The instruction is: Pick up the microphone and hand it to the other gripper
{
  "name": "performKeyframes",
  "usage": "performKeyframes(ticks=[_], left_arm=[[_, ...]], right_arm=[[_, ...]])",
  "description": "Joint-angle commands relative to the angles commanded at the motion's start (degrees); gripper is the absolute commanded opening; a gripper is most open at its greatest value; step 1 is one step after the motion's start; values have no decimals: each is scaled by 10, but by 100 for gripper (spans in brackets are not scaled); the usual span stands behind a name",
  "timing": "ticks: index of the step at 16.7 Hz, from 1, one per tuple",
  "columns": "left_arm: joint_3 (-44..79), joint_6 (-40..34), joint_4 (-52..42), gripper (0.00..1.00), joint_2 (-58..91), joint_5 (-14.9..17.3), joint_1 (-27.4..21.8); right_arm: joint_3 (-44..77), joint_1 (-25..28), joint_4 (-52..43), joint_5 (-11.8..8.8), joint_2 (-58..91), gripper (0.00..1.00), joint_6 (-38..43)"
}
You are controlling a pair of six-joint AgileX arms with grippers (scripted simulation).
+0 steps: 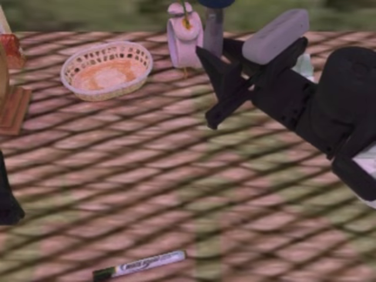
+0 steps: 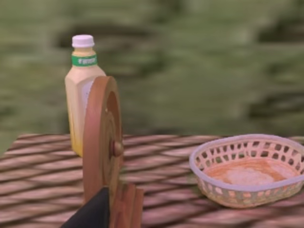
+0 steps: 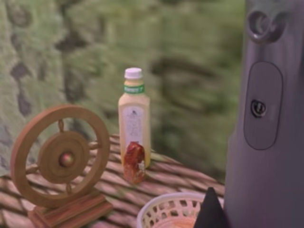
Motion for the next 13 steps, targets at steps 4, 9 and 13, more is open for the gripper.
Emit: performKeyframes(ticks=[4,9,13], left_arm=[[0,0,0,100,0,0,0],[28,0,21,100,38,29,-13],[108,-1,81,100,171,110,-49]], right_arm=[[1,1,0,1,-1,0,-1],[1,1,0,1,-1,0,-1],[1,1,0,1,-1,0,-1]])
